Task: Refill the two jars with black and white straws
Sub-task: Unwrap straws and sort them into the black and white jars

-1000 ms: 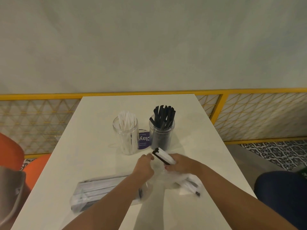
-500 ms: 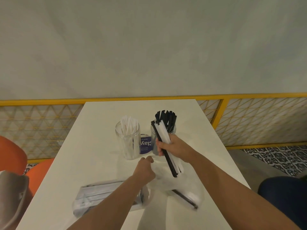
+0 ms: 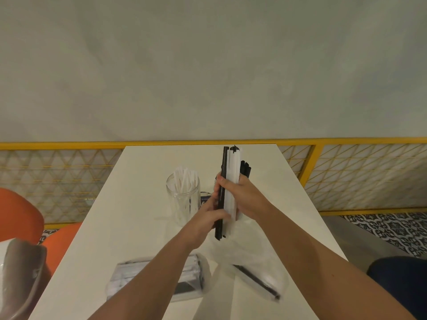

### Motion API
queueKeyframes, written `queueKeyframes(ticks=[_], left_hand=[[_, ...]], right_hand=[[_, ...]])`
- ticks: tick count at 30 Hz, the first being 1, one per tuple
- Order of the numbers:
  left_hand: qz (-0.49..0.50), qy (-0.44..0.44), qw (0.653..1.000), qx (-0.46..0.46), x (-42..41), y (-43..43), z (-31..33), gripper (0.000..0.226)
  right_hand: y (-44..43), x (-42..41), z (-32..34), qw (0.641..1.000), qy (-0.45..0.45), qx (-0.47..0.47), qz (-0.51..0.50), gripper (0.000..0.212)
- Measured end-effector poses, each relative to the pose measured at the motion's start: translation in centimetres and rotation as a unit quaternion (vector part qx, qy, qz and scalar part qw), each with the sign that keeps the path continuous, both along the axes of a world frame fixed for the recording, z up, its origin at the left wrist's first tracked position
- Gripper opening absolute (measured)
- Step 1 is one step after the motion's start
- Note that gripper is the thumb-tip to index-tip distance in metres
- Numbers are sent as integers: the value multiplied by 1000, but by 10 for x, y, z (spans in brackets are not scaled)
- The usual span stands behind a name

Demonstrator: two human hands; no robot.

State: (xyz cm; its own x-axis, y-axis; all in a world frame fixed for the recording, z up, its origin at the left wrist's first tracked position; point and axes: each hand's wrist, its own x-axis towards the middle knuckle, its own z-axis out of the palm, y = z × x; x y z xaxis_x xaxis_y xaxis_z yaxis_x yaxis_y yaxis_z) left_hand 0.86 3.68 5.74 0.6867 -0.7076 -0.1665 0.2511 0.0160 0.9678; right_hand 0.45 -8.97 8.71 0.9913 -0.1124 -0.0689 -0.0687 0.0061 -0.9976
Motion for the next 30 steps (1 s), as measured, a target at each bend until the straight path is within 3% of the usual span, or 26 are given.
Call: queueKeyframes(ticks=[4, 10, 14, 18, 27, 30], left_hand=[[15, -36, 998, 42, -5, 1, 2, 19], [91, -45, 994, 35, -3, 4, -6, 27], [114, -43, 992, 40, -1, 7, -8, 30], [135, -41, 988, 56, -1, 7, -11, 34], [207, -38, 976, 58, 1, 16, -6, 31], [224, -26, 973, 56, 5, 18, -10, 30]], right_hand=[[10, 0, 5, 1000, 12, 23, 7, 27], [19, 9, 4, 993, 8, -102, -63, 23], [23, 14, 2, 974, -10, -201, -108, 41], [27, 19, 5, 953, -13, -284, -100, 30], [33, 17, 16, 958, 1, -278, -73, 33], [37, 19, 18, 965, 17, -255, -64, 24]])
